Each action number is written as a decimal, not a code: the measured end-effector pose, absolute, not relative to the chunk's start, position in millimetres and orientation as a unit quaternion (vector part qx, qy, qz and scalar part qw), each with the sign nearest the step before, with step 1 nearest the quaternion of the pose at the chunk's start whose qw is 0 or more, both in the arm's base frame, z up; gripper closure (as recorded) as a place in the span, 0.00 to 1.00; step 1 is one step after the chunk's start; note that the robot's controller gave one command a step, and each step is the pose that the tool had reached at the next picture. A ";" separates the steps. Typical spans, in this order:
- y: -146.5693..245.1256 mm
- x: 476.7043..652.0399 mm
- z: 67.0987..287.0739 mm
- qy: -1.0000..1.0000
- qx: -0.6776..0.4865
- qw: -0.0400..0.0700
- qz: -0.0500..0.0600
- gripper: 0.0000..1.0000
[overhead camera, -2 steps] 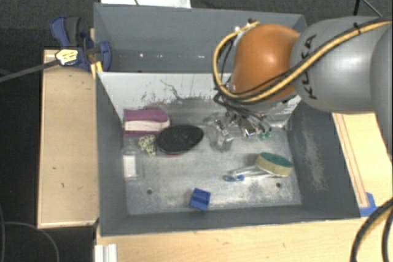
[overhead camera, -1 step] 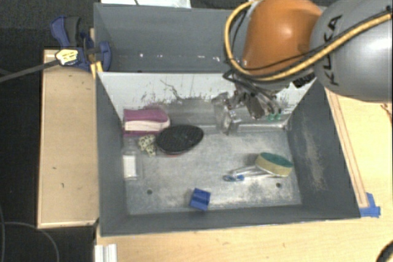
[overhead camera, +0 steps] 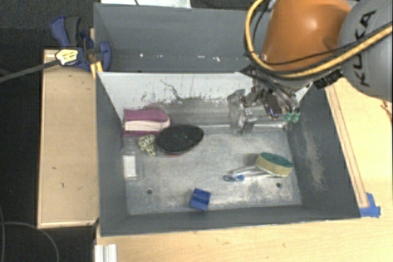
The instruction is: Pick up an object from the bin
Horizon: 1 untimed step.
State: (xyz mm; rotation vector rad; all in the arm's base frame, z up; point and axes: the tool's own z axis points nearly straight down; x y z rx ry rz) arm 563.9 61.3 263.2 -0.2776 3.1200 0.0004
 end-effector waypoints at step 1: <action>152.8 590.1 120.6 0.987 -0.160 -0.002 0.001 1.00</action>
Offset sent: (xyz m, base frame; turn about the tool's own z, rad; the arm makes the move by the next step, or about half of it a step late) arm 0.0274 0.0883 -0.1386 -0.1354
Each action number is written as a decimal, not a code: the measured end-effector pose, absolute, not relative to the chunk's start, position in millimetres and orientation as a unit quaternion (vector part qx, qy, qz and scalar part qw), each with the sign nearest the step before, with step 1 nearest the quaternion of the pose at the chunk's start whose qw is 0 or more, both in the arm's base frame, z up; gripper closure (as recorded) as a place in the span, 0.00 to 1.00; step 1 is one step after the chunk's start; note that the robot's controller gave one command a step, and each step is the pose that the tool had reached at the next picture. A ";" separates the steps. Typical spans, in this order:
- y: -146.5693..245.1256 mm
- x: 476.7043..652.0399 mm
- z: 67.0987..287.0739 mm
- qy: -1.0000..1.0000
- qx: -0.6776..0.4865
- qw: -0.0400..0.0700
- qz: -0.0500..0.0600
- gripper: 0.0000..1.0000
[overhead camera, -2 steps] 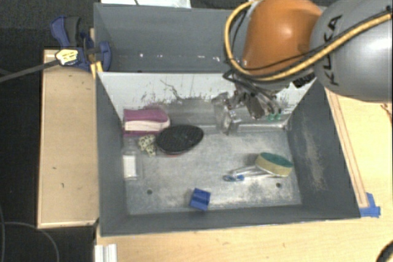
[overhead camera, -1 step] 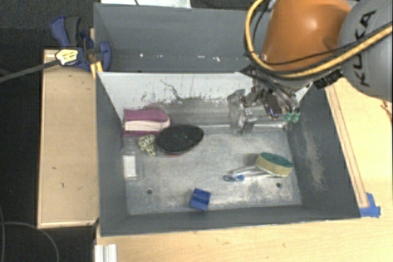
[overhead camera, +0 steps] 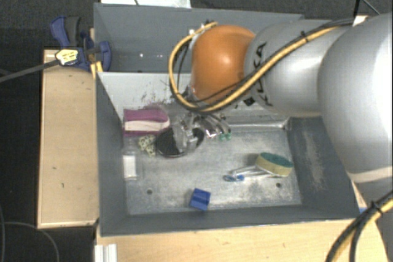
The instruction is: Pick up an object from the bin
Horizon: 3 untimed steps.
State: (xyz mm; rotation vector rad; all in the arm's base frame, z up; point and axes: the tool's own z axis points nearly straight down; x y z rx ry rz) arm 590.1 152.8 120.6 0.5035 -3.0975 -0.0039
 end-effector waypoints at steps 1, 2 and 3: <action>150.0 592.2 125.5 -0.988 0.157 -0.002 -0.001 0.00; 142.7 586.1 70.9 -0.990 0.143 -0.004 0.000 0.00; 143.4 584.3 70.2 -0.990 0.143 -0.001 0.000 1.00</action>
Offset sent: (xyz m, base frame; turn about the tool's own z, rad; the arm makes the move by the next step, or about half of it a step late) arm 0.0000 0.0000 0.0000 0.0000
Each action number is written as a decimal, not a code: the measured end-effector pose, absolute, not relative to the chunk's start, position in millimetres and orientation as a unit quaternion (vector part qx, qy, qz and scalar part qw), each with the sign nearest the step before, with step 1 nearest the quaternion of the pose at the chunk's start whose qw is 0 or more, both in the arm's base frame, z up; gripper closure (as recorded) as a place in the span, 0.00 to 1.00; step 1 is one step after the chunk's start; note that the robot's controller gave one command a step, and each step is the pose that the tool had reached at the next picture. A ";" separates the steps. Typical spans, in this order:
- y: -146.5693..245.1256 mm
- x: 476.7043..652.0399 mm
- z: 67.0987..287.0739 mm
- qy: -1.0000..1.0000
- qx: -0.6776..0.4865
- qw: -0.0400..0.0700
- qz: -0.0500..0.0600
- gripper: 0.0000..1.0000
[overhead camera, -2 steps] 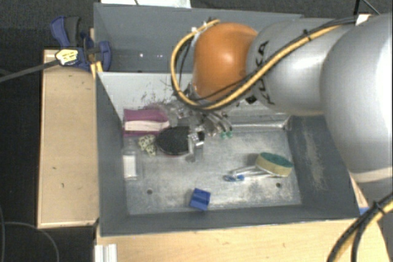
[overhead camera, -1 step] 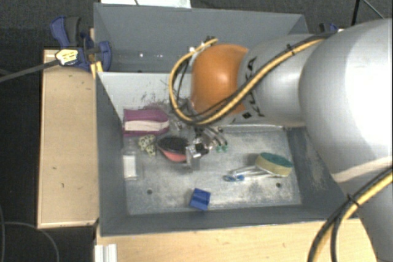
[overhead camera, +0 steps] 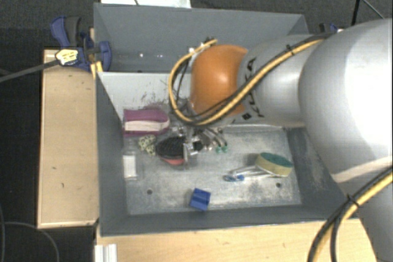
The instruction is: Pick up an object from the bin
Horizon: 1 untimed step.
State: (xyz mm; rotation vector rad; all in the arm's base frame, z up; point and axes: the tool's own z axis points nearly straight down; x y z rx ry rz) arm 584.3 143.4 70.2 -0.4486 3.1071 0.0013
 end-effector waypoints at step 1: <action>133.0 555.0 182.8 0.987 -0.159 0.005 0.000 1.00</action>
Offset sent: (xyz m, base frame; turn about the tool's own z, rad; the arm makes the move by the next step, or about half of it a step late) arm -0.0311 -0.0105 0.1079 -0.0341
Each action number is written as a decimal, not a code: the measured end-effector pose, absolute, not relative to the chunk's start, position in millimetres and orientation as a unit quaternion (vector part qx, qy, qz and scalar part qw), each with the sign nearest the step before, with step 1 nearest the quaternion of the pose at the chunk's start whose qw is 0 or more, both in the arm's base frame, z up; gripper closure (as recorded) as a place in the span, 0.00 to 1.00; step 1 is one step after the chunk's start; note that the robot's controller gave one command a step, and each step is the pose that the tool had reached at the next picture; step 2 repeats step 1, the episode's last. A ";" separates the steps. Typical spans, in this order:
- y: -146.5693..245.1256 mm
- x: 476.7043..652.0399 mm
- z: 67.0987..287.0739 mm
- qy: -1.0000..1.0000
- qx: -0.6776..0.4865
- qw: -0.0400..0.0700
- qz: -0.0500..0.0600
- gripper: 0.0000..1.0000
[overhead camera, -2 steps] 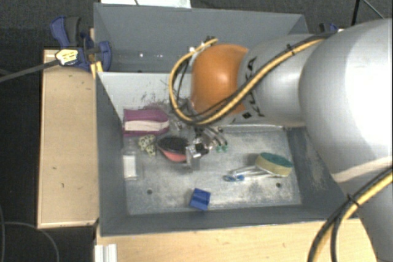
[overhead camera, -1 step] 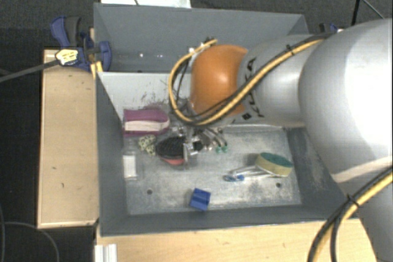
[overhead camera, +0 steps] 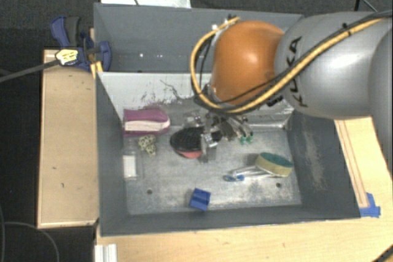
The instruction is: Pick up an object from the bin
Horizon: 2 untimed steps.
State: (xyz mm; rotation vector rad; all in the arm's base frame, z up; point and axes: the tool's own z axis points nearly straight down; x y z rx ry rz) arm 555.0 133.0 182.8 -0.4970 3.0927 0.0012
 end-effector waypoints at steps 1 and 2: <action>113.0 560.1 260.1 0.957 -0.292 0.004 0.000 1.00; 113.0 560.1 260.1 0.957 -0.292 0.004 0.000 1.00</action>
Offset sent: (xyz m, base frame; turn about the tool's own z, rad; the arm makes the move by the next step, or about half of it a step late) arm 0.0032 -0.0195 0.0747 -0.2758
